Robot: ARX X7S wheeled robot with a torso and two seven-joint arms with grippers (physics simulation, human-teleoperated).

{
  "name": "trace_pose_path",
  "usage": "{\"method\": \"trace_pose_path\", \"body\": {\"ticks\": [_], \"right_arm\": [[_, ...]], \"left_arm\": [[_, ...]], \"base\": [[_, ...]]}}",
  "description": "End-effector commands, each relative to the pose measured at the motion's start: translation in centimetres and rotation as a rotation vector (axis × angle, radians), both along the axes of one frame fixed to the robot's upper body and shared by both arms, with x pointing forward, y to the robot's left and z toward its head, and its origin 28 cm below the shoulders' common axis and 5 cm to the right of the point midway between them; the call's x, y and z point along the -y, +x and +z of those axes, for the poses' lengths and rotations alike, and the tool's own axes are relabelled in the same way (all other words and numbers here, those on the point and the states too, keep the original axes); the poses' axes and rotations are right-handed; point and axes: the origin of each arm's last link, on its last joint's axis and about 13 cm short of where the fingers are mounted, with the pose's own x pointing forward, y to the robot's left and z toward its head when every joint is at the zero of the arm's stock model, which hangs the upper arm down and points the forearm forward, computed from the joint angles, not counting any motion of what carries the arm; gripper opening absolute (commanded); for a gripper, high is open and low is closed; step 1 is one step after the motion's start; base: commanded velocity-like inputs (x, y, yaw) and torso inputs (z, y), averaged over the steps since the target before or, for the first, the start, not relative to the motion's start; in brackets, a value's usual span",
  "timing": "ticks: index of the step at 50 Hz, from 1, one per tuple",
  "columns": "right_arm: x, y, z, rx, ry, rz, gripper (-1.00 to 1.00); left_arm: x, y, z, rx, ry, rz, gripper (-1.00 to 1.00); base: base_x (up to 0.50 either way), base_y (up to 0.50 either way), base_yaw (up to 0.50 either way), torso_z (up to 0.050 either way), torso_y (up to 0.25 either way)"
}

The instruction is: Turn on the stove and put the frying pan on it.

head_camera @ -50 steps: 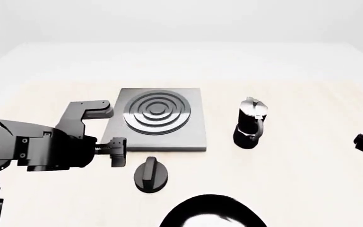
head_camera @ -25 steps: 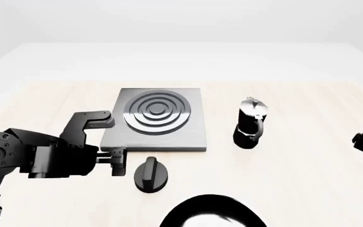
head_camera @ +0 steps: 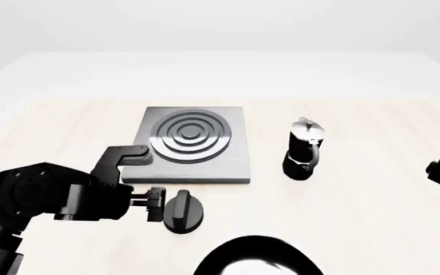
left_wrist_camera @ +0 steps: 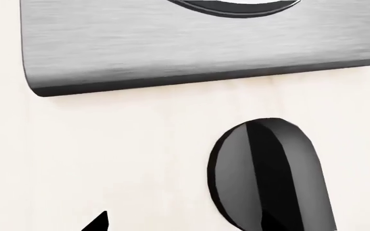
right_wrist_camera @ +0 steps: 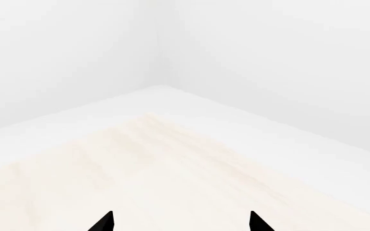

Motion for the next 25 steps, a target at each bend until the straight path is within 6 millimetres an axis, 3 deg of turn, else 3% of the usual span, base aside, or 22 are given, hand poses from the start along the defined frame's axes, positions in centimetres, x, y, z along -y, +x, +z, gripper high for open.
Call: {"method": "trace_pose_path", "body": {"ticks": [1, 25], "right_arm": [[0.0, -0.1, 0.0, 0.002, 0.003, 0.001, 1.0], [0.0, -0.3, 0.3, 0.012, 0.002, 0.004, 1.0]], "left_arm": [[0.3, 0.4, -1.3, -0.026, -0.004, -0.016, 1.0], [0.8, 1.3, -3.2, -0.066, -0.009, -0.03, 1.0]], "base": [[0.0, 0.0, 0.0, 0.0, 0.0], [0.0, 0.0, 0.0, 0.0, 0.0]]}}
